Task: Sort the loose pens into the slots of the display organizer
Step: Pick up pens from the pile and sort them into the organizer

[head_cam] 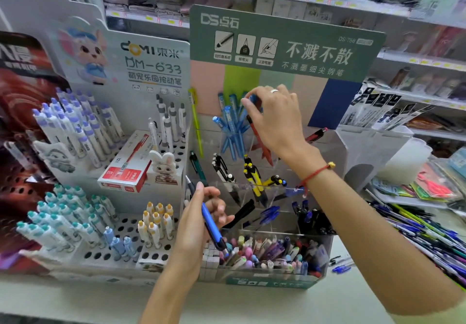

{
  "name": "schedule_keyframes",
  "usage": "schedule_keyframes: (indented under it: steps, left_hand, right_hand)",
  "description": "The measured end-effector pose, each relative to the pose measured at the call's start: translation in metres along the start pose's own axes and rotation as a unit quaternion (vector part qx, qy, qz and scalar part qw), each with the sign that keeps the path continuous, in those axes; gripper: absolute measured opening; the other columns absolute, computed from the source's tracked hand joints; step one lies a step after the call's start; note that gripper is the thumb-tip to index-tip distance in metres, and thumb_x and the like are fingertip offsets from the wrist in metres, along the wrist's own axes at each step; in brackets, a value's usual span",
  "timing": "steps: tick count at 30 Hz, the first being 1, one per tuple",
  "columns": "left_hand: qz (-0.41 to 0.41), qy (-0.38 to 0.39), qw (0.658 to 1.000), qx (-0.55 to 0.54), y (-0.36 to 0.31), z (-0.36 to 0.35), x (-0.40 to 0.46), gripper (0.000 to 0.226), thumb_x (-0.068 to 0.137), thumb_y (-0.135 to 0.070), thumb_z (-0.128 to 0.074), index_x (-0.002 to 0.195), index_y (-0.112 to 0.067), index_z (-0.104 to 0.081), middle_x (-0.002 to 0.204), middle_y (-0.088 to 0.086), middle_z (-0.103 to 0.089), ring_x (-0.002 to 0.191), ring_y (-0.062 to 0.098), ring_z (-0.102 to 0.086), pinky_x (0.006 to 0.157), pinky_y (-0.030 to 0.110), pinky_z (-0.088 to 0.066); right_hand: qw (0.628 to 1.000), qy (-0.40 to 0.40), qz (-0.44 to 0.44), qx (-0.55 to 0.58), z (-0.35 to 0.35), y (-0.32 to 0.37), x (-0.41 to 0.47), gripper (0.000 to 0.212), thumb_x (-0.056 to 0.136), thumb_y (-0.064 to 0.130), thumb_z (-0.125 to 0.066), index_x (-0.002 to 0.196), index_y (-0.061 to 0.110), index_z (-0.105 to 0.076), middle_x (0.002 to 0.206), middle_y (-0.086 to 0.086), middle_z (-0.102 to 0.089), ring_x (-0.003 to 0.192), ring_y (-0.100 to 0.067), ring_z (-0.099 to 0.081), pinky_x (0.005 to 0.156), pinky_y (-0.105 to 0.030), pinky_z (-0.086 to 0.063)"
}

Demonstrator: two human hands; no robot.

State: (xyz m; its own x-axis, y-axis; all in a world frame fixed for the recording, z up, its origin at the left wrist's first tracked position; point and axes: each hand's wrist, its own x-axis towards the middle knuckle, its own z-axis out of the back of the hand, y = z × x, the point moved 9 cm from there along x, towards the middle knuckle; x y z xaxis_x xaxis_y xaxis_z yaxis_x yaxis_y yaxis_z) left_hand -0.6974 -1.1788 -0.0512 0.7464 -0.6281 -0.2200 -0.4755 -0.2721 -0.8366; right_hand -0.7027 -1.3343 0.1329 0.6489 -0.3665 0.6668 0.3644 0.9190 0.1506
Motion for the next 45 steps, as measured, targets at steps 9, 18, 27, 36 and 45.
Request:
schedule_keyframes:
  steps: [9, 18, 27, 36, 45]
  left_hand:
    - [-0.011, -0.030, 0.992, 0.125, 0.005, -0.008, 0.002, 0.053, 0.087, -0.061, -0.032, 0.081, -0.016, -0.059, 0.063, -0.005, -0.043, 0.056, 0.009, -0.039, 0.059, 0.027, -0.034]
    - [-0.036, -0.010, 0.999, 0.004, 0.015, -0.062, -0.002, 0.030, 0.090, -0.029, -0.058, 0.092, -0.001, -0.068, 0.082, 0.005, -0.074, 0.082, 0.013, -0.072, 0.067, 0.015, -0.054]
    - [-0.261, 0.004, 0.884, 0.388, 0.009, -0.096, 0.005, 0.042, 0.096, -0.044, -0.044, 0.134, -0.026, -0.044, 0.134, -0.015, -0.049, 0.127, -0.003, -0.040, 0.107, 0.021, -0.031]
    - [-0.351, -0.016, 0.658, 0.666, 0.022, -0.089, 0.020, 0.042, 0.087, -0.021, -0.067, 0.128, -0.017, -0.058, 0.141, 0.006, -0.049, 0.141, 0.025, -0.027, 0.116, 0.049, -0.022]
    - [-0.447, -0.041, 0.715, 0.536, 0.014, -0.150, -0.033, 0.023, 0.089, -0.010, -0.062, 0.112, -0.013, -0.064, 0.117, -0.001, -0.062, 0.111, 0.017, -0.049, 0.101, 0.027, -0.037]
  right_hand:
    - [0.995, 0.058, -0.013, 0.085, 0.000, -0.016, -0.011, 0.034, 0.087, 0.043, -0.064, 0.113, 0.021, -0.066, 0.103, 0.000, -0.060, 0.104, -0.021, -0.047, 0.084, -0.033, -0.036]
    - [0.822, 0.189, -0.276, 0.461, 0.014, -0.049, -0.156, 0.033, 0.079, 0.040, -0.059, 0.103, 0.019, -0.068, 0.083, 0.000, -0.072, 0.073, -0.007, -0.067, 0.069, -0.018, -0.053]
    - [0.846, -0.147, -0.344, 0.380, 0.082, -0.125, -0.185, 0.018, 0.083, 0.001, -0.069, 0.092, 0.017, -0.067, 0.089, 0.004, -0.072, 0.084, -0.009, -0.069, 0.078, -0.019, -0.054]
    - [0.983, 0.113, -0.128, 0.067, 0.001, -0.121, -0.134, 0.025, 0.090, 0.013, -0.062, 0.114, 0.017, -0.064, 0.101, -0.002, -0.069, 0.096, -0.020, -0.059, 0.085, -0.034, -0.048]
    - [0.974, -0.009, -0.162, 0.160, 0.057, -0.187, -0.209, 0.025, 0.088, 0.009, -0.064, 0.112, 0.014, -0.065, 0.104, 0.003, -0.065, 0.102, -0.010, -0.055, 0.091, -0.018, -0.042]
